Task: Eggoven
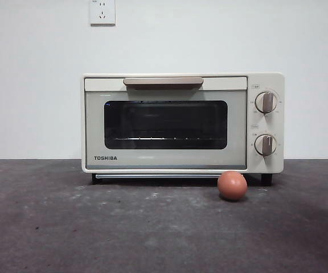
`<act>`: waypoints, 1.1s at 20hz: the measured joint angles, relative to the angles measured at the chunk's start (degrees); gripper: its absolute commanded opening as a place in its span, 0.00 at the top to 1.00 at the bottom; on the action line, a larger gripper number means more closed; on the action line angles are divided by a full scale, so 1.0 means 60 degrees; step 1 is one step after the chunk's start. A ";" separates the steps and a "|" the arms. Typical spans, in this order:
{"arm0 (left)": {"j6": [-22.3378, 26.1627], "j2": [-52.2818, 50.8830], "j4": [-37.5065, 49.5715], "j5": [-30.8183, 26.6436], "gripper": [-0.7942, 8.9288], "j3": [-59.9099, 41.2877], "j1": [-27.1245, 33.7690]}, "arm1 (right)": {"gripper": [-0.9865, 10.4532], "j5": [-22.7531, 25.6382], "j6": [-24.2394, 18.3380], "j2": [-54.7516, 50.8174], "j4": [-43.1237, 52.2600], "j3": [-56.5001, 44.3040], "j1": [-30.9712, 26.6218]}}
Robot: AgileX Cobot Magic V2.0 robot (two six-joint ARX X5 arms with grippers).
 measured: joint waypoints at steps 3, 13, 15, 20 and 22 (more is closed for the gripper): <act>-0.0539 0.0000 0.0000 0.0000 0.91 0.0000 0.0000 | 0.91 -0.0025 0.0390 0.0000 0.0321 0.0000 0.0000; -0.1825 0.0131 -0.0452 0.0007 0.91 0.0849 0.0000 | 0.91 -0.0342 0.2004 0.0007 -0.0973 0.1359 0.0000; -0.1847 0.0335 -0.0619 0.0025 0.91 0.1472 0.0000 | 0.91 -0.0364 0.2084 0.0047 -0.1279 0.1931 0.0004; -0.1555 0.1366 -0.1519 0.0528 0.91 0.2911 0.0000 | 0.91 -0.1122 0.2062 0.0761 -0.2448 0.3432 0.0007; -0.1209 0.1963 -0.2055 0.0903 0.91 0.3585 0.0000 | 0.91 -0.1603 0.1883 0.1213 -0.3122 0.4091 0.0011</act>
